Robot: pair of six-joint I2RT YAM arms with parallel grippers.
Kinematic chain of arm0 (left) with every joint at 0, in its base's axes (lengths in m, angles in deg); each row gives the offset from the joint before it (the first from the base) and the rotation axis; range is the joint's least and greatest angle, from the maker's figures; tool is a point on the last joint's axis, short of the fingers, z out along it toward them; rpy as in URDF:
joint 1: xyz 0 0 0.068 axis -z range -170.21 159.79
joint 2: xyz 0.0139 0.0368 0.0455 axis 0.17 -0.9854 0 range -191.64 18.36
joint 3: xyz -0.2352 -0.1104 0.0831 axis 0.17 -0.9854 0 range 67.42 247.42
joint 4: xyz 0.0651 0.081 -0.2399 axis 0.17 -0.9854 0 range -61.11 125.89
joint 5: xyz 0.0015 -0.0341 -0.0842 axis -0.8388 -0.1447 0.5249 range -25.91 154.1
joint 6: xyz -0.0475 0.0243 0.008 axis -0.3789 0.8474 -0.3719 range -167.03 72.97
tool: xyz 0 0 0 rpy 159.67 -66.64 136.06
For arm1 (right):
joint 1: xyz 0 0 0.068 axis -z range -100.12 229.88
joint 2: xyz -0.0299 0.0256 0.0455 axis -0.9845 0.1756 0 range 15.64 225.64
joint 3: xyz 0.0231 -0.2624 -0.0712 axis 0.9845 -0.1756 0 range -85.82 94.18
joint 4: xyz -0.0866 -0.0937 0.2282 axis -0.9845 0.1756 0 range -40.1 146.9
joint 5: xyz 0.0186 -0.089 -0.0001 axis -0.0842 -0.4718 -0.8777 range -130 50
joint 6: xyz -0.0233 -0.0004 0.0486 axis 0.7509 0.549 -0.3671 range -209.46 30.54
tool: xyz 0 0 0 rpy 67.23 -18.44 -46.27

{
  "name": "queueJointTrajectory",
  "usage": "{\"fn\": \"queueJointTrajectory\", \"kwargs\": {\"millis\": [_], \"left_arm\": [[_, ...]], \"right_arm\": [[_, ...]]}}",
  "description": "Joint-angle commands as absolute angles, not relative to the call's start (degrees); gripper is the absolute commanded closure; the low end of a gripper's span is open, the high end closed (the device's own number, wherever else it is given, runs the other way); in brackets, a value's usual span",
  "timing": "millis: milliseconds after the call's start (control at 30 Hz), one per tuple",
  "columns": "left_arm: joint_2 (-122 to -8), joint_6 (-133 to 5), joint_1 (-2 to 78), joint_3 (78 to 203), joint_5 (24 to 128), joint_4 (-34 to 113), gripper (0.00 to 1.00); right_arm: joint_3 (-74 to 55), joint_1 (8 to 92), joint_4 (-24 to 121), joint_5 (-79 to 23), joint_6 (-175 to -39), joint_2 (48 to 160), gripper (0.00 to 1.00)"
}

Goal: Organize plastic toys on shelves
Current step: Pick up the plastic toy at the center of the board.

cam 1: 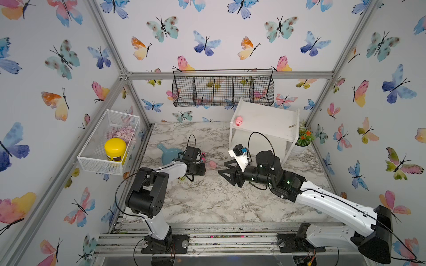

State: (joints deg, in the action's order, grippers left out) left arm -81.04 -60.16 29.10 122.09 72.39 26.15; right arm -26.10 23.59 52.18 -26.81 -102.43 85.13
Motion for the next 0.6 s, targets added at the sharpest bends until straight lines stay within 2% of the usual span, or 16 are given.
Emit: {"fn": "queueJointTrajectory", "kwargs": {"millis": [0, 167, 333, 433, 567], "left_arm": [[-82.79, -59.5, 29.3, 123.26, 73.15, 26.76, 0.62], [-82.73, -59.17, 29.26, 122.87, 74.55, 27.02, 0.82], [-79.14, -58.55, 29.3, 122.25, 76.46, 26.02, 0.92], [-73.68, -58.33, 29.21, 121.53, 80.39, 25.42, 0.92], [-60.85, -58.94, 29.24, 118.79, 91.08, 29.19, 0.92]], "right_arm": [[-26.41, 23.55, 50.73, -27.7, -103.07, 84.56, 0.46], [-26.84, 23.55, 50.25, -28.26, -103.61, 83.86, 0.46], [-27.75, 23.55, 49.21, -29.42, -104.78, 82.62, 0.46], [-28.24, 23.55, 48.38, -30.4, -105.65, 81.33, 0.46], [-29.28, 23.63, 45.49, -32.39, -107.77, 78.6, 0.45]]}}
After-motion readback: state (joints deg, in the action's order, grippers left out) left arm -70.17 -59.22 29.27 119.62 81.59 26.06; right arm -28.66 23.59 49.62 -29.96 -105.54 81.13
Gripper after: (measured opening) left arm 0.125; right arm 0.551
